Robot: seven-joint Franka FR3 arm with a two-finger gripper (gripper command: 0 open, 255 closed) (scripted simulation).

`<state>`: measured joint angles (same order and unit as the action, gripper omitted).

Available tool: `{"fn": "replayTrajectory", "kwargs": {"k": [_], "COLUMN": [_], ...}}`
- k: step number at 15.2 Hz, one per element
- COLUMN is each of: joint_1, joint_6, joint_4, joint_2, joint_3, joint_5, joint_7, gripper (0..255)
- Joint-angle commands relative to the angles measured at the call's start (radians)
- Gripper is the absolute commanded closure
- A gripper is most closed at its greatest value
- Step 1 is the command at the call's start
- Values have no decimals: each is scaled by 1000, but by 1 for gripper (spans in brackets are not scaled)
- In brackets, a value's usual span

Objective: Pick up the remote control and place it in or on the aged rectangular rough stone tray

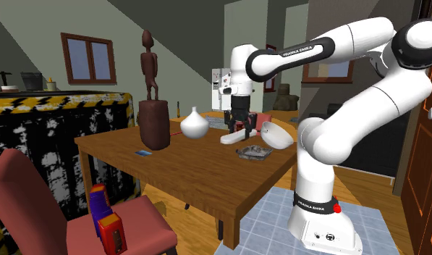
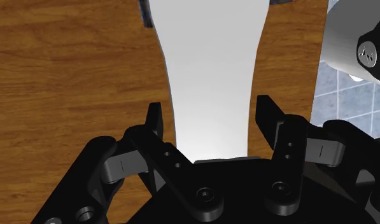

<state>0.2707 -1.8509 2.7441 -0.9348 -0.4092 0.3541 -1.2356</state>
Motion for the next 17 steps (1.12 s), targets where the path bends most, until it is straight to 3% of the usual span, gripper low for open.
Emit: {"fn": "replayTrajectory", "kwargs": {"k": [1, 10, 17], "joint_1": [-36, -148, -160], "joint_6": [26, 63, -32], "joint_4": [-7, -94, -19], "joint_2": [-26, -27, -7], "joint_3": [-39, -242, -295], "joint_5": [37, 189, 237], "joint_7": [-55, -287, -279], "gripper": [255, 255, 255]}}
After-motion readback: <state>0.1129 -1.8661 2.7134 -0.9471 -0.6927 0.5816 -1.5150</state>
